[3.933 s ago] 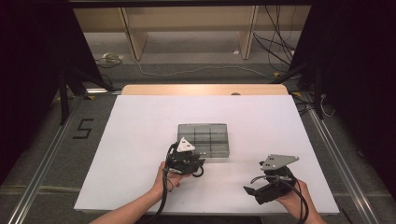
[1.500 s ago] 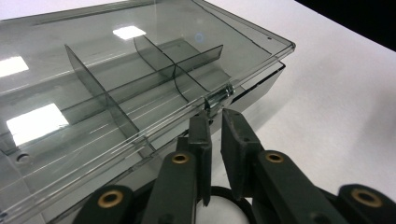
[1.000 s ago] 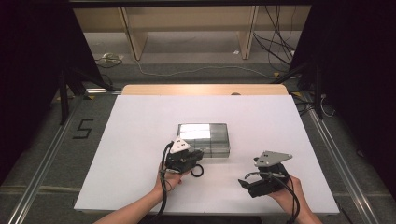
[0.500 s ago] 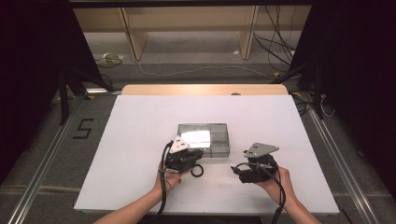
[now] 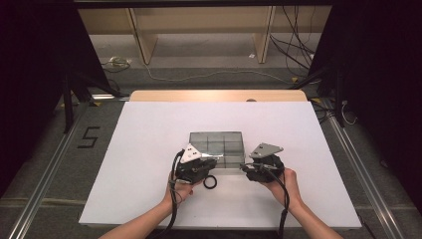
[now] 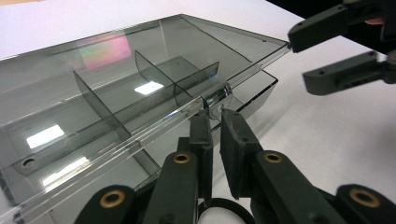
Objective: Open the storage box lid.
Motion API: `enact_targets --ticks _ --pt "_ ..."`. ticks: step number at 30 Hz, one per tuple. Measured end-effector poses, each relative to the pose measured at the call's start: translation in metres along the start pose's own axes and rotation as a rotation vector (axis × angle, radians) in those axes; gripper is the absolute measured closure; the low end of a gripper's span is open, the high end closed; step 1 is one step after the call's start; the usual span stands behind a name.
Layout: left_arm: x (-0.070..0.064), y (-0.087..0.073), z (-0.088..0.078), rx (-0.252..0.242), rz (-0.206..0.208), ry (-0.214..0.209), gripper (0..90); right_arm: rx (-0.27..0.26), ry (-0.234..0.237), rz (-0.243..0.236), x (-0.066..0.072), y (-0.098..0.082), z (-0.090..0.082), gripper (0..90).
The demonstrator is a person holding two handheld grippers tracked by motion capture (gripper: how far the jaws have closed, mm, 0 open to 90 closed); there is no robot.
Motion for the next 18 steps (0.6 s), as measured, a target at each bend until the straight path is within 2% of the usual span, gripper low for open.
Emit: enact_targets --ticks 8,12,18 --pt "0.0 0.003 -0.003 -0.009 0.0 -0.001 82.5 0.008 -0.01 0.0 -0.005 0.007 0.012 58.5" --pt "0.001 0.003 -0.003 -0.01 0.004 0.0 82.6 -0.014 -0.012 0.011 -0.007 0.011 0.013 63.1" --pt "0.001 0.004 -0.003 -0.005 0.006 -0.006 81.8 -0.015 -0.018 0.015 -0.008 0.011 0.014 65.6"
Point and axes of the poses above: each handheld gripper's, and its own axes: z roughly forward along the jaws, y roughly out of its top, x roughly to its left, the point moved 9 cm from there along z, roughly forward along the jaws, and after that the axes turned 11 degrees about x, right-handed, at the moved point
